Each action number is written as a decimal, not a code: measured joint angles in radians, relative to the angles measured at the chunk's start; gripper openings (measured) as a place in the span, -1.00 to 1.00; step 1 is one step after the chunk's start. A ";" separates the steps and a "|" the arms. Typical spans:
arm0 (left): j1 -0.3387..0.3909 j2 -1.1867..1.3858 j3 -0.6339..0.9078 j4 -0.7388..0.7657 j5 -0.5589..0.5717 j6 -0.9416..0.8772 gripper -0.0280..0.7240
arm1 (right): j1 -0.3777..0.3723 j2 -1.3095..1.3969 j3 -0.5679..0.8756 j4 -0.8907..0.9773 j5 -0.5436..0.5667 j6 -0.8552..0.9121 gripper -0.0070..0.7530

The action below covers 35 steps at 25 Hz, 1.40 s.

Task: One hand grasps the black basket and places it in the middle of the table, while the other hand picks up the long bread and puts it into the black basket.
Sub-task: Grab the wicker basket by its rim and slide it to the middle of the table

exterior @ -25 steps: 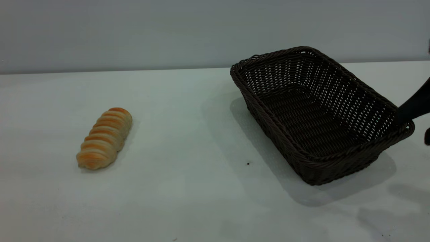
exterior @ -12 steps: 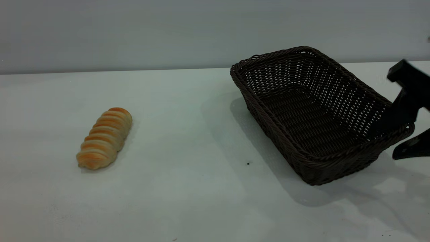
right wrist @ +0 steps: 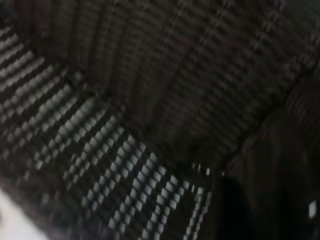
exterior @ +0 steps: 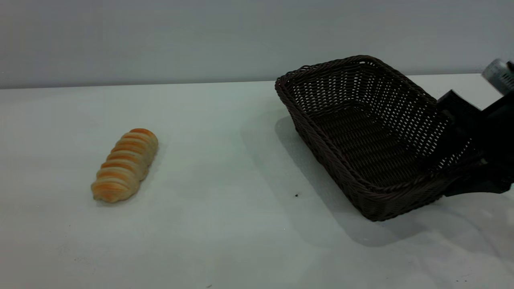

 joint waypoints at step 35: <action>0.000 0.000 0.000 0.000 0.002 -0.002 0.39 | 0.208 0.133 -0.492 -0.639 0.441 0.264 -0.72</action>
